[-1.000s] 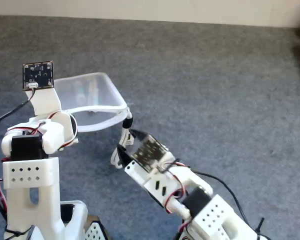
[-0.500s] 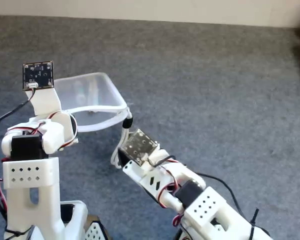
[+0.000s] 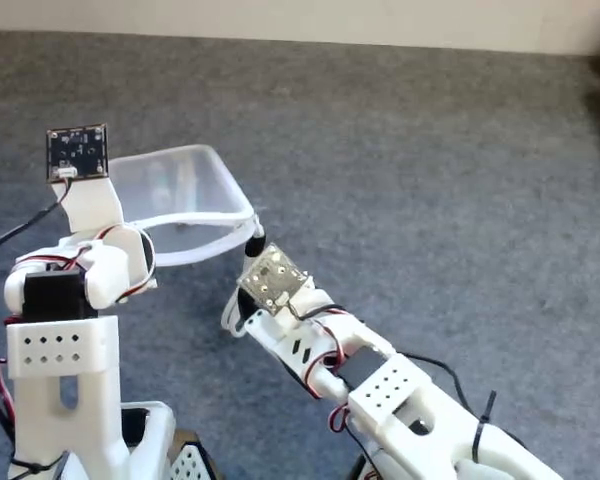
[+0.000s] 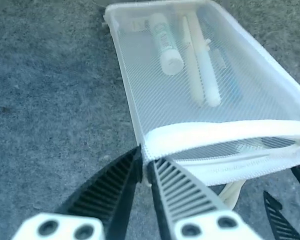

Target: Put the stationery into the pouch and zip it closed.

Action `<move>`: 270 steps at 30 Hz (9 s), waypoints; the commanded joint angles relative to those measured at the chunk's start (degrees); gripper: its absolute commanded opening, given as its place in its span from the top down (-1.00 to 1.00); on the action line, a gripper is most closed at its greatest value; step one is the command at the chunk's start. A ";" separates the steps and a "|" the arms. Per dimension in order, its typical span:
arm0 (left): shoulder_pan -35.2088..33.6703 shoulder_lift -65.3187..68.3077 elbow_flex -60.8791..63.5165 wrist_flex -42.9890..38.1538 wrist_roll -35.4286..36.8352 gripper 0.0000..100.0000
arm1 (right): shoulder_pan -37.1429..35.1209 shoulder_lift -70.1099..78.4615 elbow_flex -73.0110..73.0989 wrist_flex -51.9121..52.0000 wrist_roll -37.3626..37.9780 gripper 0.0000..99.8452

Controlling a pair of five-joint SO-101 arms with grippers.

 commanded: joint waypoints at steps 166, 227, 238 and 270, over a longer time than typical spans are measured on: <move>34.59 0.13 -4.18 -13.98 -17.58 0.64 | -6.81 -50.07 12.35 19.03 2.73 0.99; 61.58 -55.96 54.99 -7.38 -22.95 0.64 | 1.10 -50.07 7.16 28.88 2.64 0.99; 53.93 -55.96 56.66 -12.48 -35.78 0.81 | 4.26 -50.07 6.99 28.88 2.64 0.99; 33.54 -55.96 42.33 -20.57 -17.85 0.70 | 4.18 -50.07 5.67 28.88 2.64 0.99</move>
